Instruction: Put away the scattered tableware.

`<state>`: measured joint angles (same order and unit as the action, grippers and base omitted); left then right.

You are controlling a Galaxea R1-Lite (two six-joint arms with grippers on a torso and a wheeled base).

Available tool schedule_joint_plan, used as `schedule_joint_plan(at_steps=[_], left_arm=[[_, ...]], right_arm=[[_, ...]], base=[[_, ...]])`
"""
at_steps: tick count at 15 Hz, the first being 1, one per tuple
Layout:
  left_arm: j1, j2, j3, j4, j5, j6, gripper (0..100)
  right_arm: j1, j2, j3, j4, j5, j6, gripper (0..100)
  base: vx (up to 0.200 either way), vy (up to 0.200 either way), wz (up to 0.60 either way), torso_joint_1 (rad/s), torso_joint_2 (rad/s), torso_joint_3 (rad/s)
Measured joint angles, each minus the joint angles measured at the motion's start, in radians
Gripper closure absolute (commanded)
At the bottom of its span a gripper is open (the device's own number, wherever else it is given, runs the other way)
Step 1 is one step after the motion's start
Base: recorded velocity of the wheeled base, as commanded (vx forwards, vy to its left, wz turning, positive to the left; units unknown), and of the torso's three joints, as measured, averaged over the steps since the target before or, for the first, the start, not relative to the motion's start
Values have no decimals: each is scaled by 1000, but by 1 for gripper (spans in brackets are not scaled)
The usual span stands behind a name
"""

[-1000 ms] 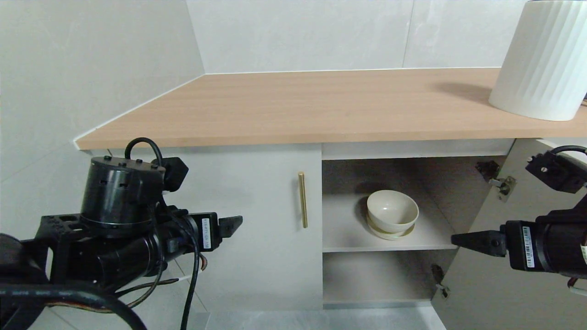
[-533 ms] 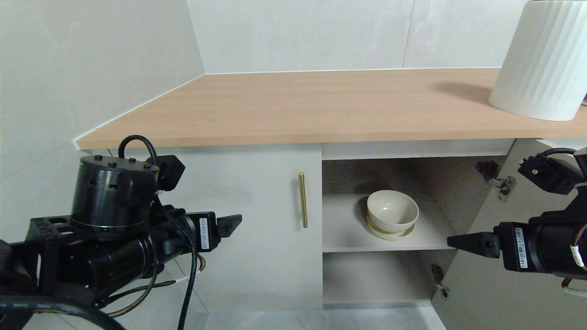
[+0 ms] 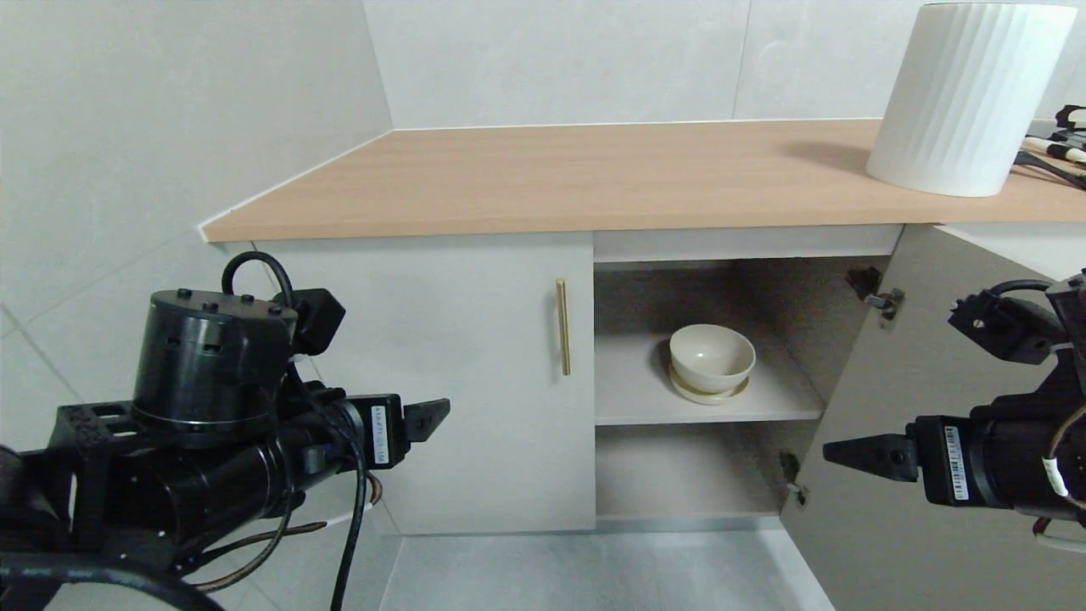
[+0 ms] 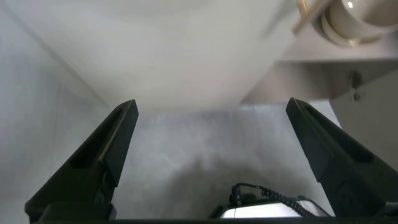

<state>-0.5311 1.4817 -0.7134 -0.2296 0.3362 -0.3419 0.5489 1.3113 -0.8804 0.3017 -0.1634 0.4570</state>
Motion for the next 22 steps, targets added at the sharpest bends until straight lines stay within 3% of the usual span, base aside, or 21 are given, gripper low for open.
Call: schedule_joint_plan(at_steps=[14, 22], left_arm=[[-1, 0, 0, 0, 1, 0, 0], [-1, -3, 1, -2, 4, 0, 0]], right_arm=[[1, 3, 0, 3, 0, 0, 0], [1, -26, -2, 0, -20, -11, 0]], base=[[-200, 0, 0, 1, 2, 1], [0, 0, 0, 0, 0, 0]])
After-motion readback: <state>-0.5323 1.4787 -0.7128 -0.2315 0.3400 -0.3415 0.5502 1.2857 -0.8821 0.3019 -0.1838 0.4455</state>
